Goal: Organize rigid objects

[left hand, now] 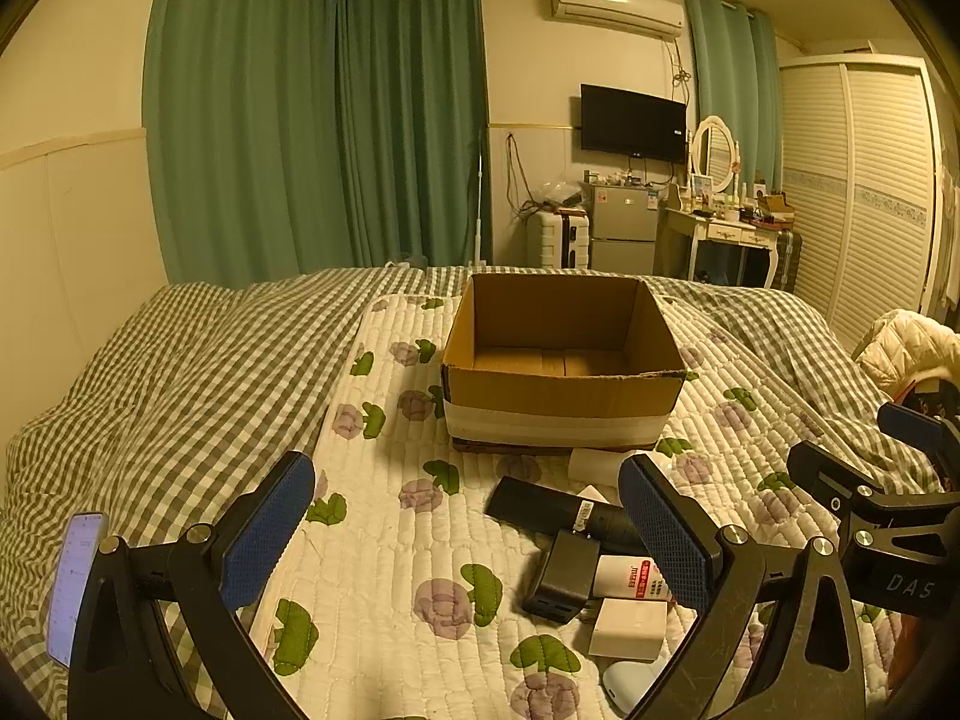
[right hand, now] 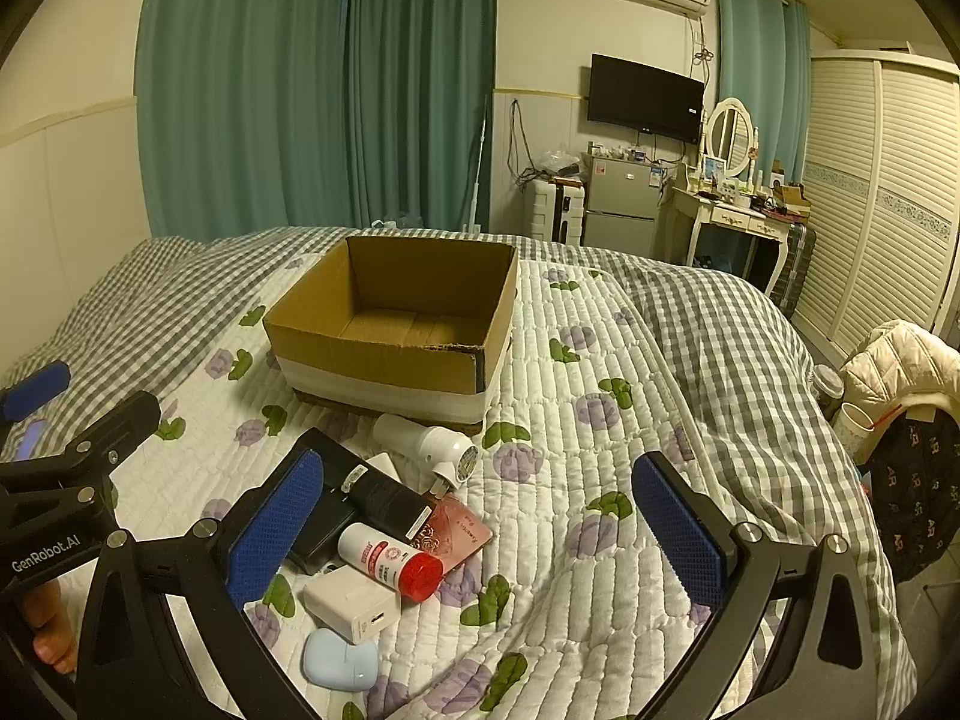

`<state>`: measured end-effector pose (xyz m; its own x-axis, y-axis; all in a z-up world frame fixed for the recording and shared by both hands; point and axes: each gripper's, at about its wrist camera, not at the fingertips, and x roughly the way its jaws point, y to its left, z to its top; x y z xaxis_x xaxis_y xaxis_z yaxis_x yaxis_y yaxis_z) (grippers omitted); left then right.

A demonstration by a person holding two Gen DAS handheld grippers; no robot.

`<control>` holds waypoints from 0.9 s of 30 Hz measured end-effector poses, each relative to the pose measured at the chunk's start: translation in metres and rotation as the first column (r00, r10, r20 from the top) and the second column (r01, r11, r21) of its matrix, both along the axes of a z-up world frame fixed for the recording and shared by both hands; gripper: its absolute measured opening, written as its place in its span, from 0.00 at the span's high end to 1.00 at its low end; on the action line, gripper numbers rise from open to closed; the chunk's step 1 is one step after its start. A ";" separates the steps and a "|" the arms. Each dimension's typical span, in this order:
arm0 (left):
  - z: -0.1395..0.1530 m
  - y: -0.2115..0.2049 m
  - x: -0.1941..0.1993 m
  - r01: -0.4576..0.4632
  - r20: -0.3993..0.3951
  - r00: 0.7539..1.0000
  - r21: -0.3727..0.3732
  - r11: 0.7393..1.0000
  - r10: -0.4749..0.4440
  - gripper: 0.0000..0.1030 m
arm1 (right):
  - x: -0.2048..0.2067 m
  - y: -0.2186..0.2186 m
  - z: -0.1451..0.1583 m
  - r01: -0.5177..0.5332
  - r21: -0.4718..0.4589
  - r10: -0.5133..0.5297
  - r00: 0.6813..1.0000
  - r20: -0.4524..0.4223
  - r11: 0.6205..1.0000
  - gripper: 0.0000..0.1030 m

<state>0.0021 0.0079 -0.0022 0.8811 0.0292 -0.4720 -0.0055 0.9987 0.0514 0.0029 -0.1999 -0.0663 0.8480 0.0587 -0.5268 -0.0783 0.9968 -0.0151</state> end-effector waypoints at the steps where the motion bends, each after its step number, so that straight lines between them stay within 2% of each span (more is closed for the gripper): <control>1: 0.000 0.000 0.000 0.000 -0.001 1.000 -0.001 1.000 0.000 0.00 | 0.000 0.000 0.000 0.000 0.000 0.000 1.000 0.000 1.000 0.00; 27: 0.001 -0.003 0.007 0.004 -0.020 1.000 -0.017 1.000 -0.004 0.00 | 0.006 0.001 0.004 -0.010 -0.018 0.010 1.000 -0.021 1.000 0.00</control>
<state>0.0096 0.0047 -0.0015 0.8717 0.0178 -0.4897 -0.0009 0.9994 0.0348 0.0089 -0.1984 -0.0627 0.8360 0.0572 -0.5457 -0.0888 0.9956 -0.0316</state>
